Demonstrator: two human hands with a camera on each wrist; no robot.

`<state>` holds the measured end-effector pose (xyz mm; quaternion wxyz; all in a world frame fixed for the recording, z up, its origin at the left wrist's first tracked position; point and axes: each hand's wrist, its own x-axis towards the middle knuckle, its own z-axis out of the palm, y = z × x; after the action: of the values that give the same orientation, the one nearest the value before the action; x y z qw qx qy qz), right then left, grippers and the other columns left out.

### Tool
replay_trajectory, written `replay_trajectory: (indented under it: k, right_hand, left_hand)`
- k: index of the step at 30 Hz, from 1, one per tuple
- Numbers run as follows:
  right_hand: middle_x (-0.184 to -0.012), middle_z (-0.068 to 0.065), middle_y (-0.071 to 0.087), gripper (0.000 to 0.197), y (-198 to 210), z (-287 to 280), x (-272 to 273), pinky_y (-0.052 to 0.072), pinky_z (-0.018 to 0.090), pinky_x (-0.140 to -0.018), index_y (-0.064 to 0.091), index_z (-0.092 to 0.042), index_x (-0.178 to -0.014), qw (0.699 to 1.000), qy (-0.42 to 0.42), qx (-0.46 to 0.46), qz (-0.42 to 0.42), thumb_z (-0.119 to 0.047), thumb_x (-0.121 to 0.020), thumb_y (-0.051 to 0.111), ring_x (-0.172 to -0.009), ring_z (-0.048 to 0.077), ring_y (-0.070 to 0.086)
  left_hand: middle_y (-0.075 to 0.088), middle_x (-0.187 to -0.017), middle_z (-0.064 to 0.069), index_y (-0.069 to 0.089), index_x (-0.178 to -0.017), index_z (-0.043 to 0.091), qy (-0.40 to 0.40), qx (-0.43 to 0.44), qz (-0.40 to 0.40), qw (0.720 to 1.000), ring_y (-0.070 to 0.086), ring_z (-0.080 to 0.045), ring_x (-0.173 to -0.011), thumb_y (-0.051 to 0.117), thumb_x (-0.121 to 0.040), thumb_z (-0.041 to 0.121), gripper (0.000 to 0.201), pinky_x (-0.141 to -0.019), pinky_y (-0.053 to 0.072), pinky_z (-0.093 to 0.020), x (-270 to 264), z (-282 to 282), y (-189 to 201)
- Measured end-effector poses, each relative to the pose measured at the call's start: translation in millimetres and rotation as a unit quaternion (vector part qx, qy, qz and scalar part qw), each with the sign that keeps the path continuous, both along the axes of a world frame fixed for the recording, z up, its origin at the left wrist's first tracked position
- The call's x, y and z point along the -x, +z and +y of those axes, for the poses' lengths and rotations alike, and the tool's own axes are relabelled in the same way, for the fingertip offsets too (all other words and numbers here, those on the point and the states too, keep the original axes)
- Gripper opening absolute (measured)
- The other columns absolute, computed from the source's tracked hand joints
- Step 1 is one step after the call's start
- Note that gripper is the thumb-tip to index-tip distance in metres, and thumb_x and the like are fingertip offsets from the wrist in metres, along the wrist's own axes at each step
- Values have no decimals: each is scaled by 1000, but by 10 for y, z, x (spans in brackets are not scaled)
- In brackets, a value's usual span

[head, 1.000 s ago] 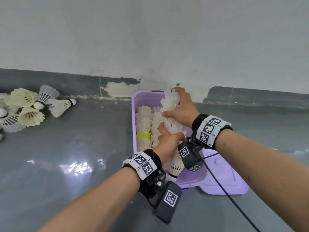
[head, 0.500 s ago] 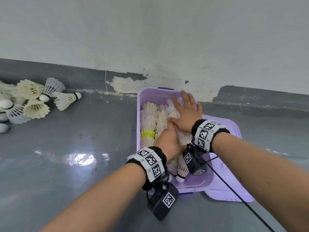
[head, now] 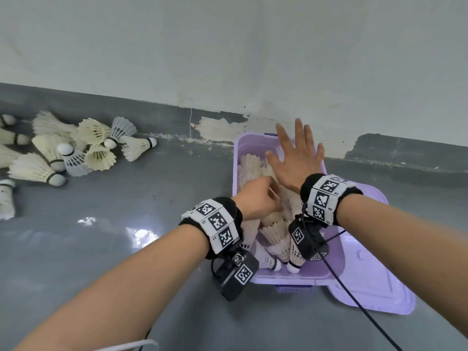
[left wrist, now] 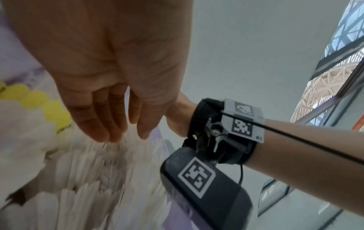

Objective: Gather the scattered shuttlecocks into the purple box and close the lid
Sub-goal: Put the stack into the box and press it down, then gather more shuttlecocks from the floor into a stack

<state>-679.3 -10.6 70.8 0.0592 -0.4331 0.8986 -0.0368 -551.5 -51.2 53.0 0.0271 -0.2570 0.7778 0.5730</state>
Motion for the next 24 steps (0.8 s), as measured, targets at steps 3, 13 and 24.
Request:
replay_trajectory:
  k: [3,13,24]
  right_hand:
    - [-161,3,-9,64,93,-237,-249,-1,51,-117,10,-30,-152,997,-10,65,-41,-46,-96,37,-148,23,-9]
    - [-138,13,39,40,108,-1191,-1621,28,40,-110,50,-12,-129,962,119,188,-160,-30,-94,47,-130,32,31]
    - [-122,8,54,32,-210,-1385,-3730,37,30,-99,58,-17,-121,828,495,-56,-257,-28,-92,54,-116,23,51]
  left_hand:
    - [65,-82,-6,56,-94,9,77,-51,65,994,64,-19,-69,58,-87,1,10,-70,57,-38,-162,-149,161]
    - [67,-85,-14,60,-88,8,318,46,32,946,62,-16,-65,57,-89,-1,10,-54,48,-18,-1917,-1052,316]
    - [57,-59,-6,56,-67,16,630,42,-117,766,54,-15,-49,54,-81,-2,24,-44,40,-19,-4423,-900,43]
